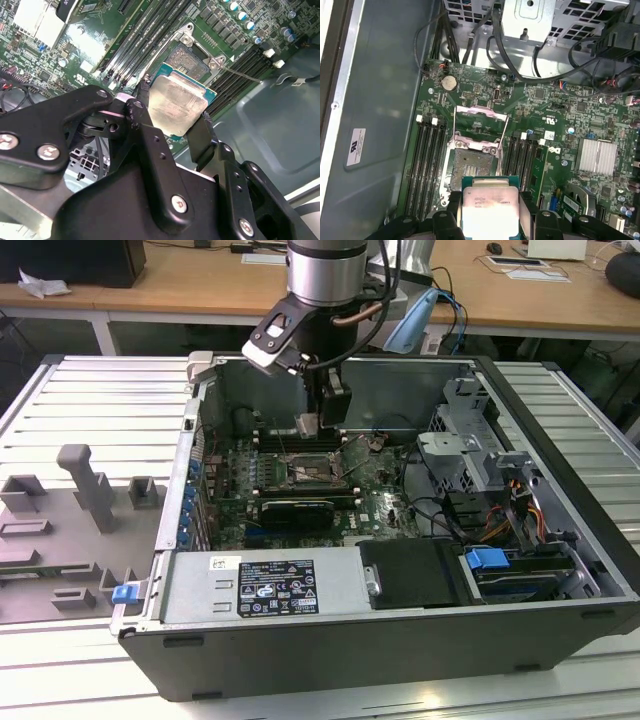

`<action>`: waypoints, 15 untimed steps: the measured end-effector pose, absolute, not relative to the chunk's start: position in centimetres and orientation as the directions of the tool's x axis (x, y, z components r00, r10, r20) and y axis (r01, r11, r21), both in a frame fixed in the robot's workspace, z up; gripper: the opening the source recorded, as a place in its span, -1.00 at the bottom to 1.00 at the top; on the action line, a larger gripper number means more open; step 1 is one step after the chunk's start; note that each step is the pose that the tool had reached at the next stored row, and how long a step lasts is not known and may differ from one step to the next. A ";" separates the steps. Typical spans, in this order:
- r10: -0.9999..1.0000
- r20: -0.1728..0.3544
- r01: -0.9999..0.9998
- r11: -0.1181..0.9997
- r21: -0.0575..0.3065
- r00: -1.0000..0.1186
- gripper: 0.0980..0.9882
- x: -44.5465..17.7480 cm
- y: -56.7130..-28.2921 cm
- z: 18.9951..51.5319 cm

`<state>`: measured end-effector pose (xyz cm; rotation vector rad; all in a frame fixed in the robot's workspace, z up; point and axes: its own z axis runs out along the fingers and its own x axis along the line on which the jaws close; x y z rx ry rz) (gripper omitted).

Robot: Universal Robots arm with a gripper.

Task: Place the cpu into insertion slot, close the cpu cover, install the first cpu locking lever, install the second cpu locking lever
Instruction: 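Place the cpu into insertion slot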

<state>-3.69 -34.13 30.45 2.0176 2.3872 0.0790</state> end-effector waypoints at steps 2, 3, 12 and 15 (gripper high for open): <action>0.986 0.021 0.985 0.163 0.048 -0.164 0.00 -3.7 -34.1 30.4; 0.987 0.021 0.986 0.161 0.048 -0.162 0.00 -3.7 -34.1 30.4; 0.990 0.021 0.989 0.140 0.048 -0.141 0.00 -3.7 -34.1 30.0; 0.991 0.021 0.990 0.134 0.048 -0.135 0.00 -3.7 -34.1 29.9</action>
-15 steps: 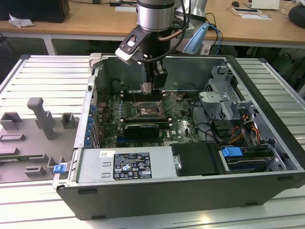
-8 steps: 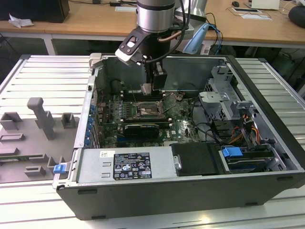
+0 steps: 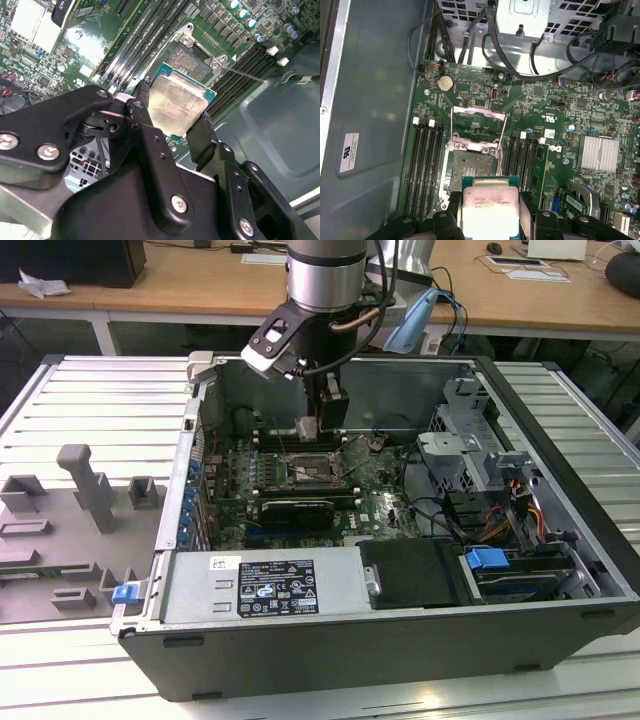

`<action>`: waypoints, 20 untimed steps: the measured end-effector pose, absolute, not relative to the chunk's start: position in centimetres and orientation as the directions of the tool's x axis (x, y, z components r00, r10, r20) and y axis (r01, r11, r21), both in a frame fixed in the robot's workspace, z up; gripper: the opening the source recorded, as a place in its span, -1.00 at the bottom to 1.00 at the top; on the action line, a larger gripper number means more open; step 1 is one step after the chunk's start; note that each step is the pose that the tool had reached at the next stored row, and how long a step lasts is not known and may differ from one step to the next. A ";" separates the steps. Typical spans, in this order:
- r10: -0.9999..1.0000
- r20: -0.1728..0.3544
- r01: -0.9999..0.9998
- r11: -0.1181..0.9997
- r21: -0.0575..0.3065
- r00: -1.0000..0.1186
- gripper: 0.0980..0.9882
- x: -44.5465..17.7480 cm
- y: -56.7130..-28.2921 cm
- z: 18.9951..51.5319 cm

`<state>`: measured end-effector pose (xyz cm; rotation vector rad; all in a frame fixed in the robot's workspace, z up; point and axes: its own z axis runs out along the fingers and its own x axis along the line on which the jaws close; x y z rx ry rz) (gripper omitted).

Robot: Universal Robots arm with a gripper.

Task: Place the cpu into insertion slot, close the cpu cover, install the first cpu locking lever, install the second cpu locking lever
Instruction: 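Place the cpu into insertion slot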

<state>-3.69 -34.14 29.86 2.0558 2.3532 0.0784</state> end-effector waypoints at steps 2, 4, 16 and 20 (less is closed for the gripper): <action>0.991 0.021 0.990 0.130 0.048 -0.131 0.00 -3.7 -34.1 29.8; 0.992 0.021 0.991 0.125 0.048 -0.126 0.00 -3.7 -34.1 29.7; 0.995 0.021 0.994 0.096 0.048 -0.097 0.00 -3.7 -34.1 29.2; 0.996 0.021 0.995 0.090 0.048 -0.091 0.00 -3.7 -34.1 29.0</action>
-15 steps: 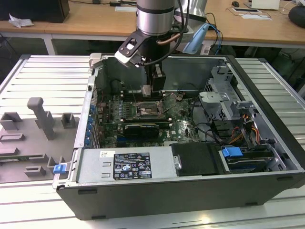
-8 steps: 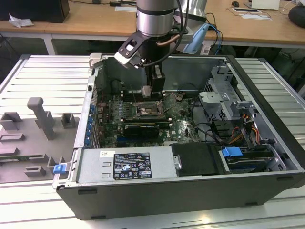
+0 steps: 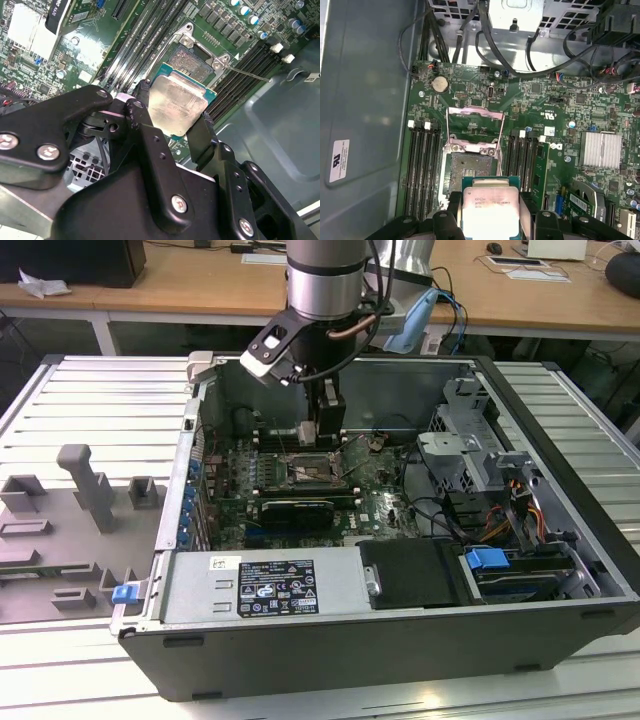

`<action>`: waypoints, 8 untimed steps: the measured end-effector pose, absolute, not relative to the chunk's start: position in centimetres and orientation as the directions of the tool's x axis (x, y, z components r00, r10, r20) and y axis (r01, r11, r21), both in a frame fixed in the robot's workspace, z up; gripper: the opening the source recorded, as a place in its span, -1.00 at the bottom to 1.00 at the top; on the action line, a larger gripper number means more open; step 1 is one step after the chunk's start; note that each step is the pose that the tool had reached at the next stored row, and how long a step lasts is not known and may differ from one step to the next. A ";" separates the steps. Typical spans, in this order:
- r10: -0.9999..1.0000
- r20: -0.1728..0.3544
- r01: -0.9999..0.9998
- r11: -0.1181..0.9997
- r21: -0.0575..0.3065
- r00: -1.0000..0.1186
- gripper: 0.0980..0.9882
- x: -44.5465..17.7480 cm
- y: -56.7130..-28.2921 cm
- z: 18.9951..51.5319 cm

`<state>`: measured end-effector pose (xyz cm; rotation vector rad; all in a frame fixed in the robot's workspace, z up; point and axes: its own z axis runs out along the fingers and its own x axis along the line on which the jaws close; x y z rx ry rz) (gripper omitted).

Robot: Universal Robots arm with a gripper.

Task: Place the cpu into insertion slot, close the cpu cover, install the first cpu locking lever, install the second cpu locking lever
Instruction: 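Place the cpu into insertion slot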

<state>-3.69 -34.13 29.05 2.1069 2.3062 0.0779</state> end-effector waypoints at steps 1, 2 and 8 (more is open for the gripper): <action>0.996 0.021 0.995 0.088 0.048 -0.089 0.00 -3.7 -34.1 29.0; 0.996 0.021 0.995 0.086 0.048 -0.087 0.00 -3.7 -34.1 29.0; 0.998 0.021 0.997 0.061 0.048 -0.062 0.00 -3.7 -34.1 28.5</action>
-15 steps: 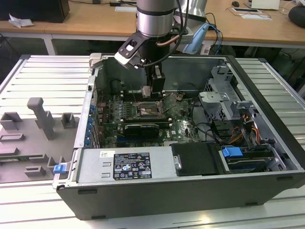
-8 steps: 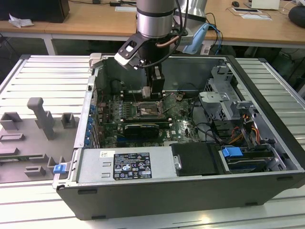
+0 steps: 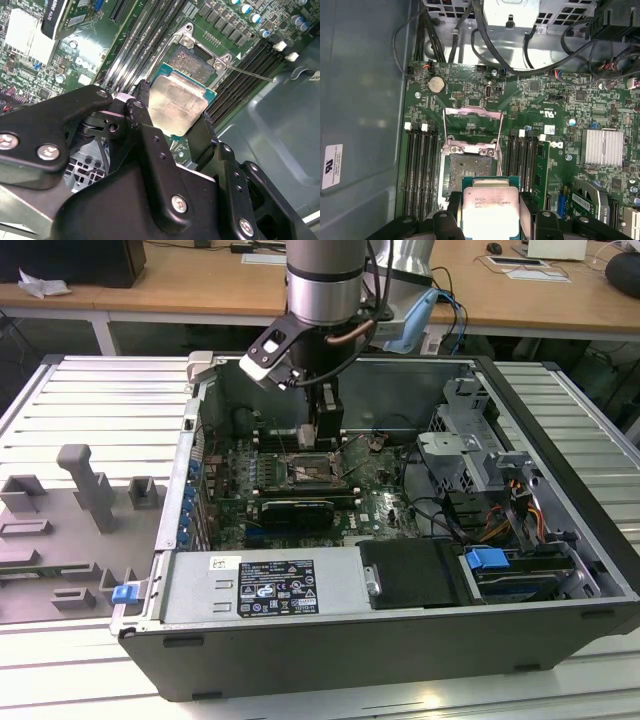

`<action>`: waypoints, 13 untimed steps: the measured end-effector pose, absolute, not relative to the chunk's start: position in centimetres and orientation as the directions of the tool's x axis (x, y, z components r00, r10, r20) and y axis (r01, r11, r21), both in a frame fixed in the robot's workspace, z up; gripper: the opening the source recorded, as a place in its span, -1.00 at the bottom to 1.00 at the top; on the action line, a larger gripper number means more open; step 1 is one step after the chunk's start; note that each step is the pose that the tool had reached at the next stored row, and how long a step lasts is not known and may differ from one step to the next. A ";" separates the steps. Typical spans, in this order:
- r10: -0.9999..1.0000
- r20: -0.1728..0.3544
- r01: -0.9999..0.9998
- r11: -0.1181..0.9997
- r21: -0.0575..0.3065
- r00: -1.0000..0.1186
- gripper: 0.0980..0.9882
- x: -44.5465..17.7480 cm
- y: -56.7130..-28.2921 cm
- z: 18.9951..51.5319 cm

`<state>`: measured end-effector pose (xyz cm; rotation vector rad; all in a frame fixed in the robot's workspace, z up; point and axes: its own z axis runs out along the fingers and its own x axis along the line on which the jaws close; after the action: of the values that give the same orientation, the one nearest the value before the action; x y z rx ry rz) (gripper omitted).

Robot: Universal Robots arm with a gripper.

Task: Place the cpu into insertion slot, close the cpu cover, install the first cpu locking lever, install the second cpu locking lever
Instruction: 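Place the cpu into insertion slot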

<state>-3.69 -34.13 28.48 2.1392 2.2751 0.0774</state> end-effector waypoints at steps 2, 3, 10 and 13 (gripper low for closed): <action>0.998 0.021 0.997 0.054 0.048 -0.055 0.00 -3.7 -34.1 28.4; 0.998 0.021 0.998 0.050 0.048 -0.051 0.00 -3.7 -34.1 28.3; 0.999 0.021 0.998 0.029 0.048 -0.030 0.00 -3.7 -34.1 27.7; 1.000 0.021 0.999 0.020 0.048 -0.021 0.00 -3.7 -34.1 27.5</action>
<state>-3.69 -34.14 27.46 2.1851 2.2297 0.0767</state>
